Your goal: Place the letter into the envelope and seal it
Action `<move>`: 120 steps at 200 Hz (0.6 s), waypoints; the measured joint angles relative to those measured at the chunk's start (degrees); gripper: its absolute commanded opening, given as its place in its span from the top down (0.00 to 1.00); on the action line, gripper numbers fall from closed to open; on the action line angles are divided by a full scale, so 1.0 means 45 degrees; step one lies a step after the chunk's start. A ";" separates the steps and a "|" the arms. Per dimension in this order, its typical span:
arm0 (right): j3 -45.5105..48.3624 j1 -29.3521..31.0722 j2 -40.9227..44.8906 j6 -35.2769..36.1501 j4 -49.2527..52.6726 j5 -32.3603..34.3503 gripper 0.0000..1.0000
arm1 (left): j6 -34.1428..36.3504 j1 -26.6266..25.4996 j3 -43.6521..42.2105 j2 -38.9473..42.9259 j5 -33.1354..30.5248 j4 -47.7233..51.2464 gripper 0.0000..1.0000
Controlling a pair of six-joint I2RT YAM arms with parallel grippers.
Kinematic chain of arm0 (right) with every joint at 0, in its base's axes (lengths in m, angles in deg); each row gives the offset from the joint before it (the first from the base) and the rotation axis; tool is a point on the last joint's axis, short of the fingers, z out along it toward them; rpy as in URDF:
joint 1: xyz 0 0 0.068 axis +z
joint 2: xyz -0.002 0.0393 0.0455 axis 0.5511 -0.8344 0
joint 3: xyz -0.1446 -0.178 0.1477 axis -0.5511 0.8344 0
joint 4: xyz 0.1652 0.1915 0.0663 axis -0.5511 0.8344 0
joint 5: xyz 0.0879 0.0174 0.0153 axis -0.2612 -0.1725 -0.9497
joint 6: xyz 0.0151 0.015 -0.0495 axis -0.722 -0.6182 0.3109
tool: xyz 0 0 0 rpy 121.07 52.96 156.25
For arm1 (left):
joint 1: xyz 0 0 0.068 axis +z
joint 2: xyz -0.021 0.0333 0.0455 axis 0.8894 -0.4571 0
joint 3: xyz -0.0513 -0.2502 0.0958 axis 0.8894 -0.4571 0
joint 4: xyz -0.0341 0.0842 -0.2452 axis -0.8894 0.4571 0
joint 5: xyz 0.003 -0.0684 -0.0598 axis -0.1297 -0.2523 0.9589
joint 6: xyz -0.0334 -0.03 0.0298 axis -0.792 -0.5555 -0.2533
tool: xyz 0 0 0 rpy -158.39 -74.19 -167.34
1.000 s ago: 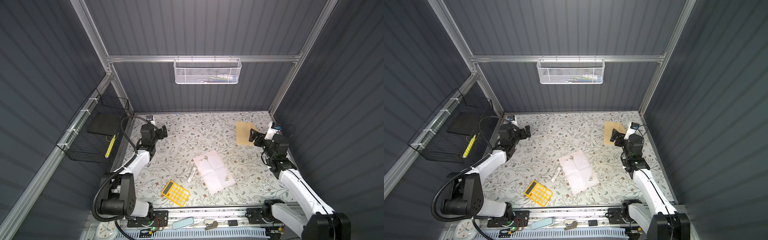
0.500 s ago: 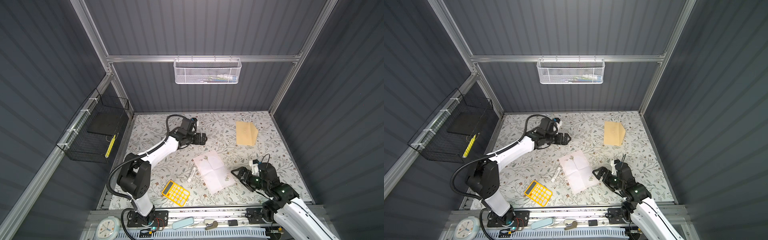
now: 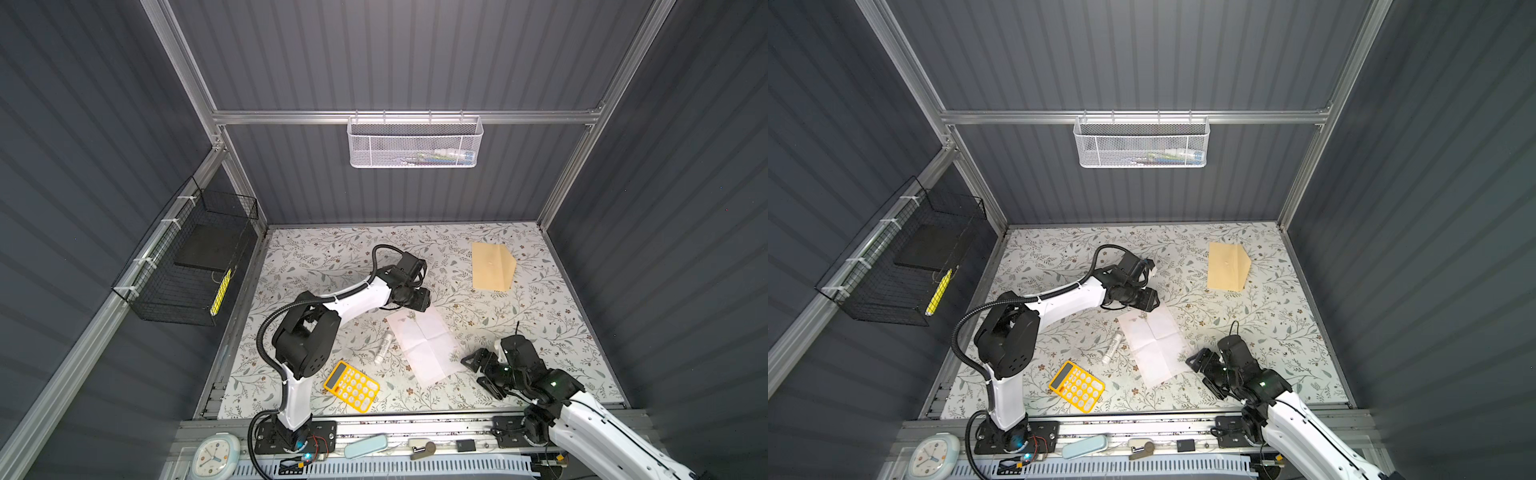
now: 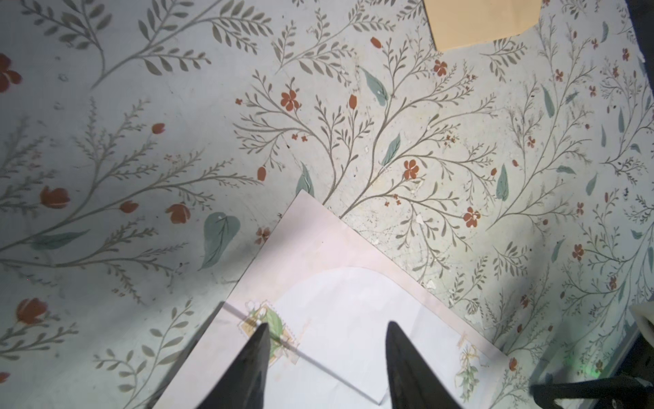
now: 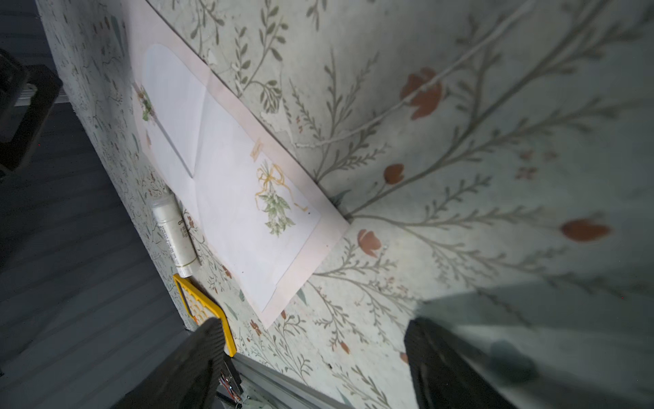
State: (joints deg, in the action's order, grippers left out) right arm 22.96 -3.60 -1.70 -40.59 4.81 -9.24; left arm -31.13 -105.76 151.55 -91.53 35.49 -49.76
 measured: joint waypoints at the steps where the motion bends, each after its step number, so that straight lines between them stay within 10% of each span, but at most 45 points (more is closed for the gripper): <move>1: -0.0005 0.0015 -0.0078 -0.0010 -0.0073 0.0015 0.20 | 0.0000 0.0000 0.0000 -0.0010 -0.0005 0.0005 0.53; 120: -0.0947 0.0967 -0.5032 -0.0408 -0.4609 0.1603 0.30 | 0.0563 -0.0024 -0.0758 -0.0845 -0.0165 0.0359 0.88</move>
State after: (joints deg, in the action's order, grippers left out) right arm 18.69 0.75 -24.34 -42.42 -15.93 -2.03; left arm -28.59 -105.87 148.14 -95.33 34.75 -48.15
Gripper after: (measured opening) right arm 0.701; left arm 0.149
